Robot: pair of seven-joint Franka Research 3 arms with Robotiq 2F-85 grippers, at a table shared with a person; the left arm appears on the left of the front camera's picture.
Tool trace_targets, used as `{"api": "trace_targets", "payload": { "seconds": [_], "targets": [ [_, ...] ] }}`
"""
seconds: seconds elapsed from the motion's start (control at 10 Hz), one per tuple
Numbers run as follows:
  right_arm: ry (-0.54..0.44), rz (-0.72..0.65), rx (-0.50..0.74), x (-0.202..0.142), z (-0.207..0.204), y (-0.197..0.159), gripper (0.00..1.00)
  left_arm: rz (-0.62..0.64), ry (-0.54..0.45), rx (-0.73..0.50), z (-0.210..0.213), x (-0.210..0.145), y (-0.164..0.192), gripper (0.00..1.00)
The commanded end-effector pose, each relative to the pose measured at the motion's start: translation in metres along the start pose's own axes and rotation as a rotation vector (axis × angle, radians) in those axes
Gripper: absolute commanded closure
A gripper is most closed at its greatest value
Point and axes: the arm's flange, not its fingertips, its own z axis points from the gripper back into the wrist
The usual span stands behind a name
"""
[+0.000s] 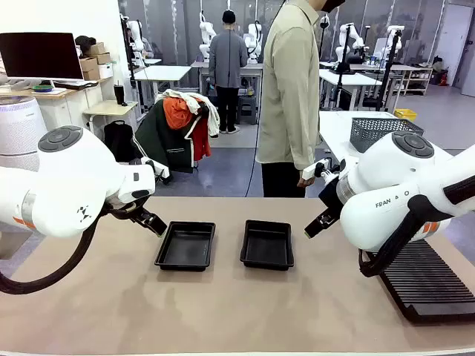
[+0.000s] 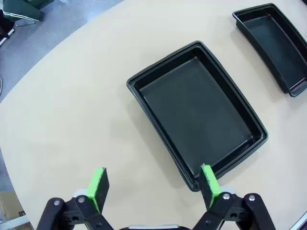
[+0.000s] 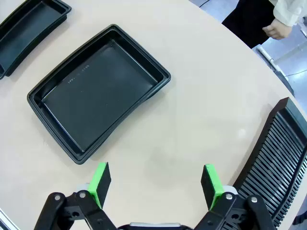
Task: Inspect and transfer BCBs to ESD trays.
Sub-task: Pick up the Blank PCB from the PCB Rack and place it in the left ESD tray.
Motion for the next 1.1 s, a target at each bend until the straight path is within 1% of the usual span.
{"api": "trace_targets", "payload": {
  "seconds": [0.0, 1.0],
  "targets": [
    [0.000, 0.000, 0.000, 0.0000, 0.0000, 0.0000, 0.00, 0.000, 0.000, 0.000, -0.0001, -0.0001, 0.0000, 0.00],
    [0.000, 0.000, 0.000, 0.0000, 0.0000, 0.0000, 0.00, 0.000, 0.000, 0.000, 0.0000, 0.0000, -0.0001, 0.00]
  ]
}}
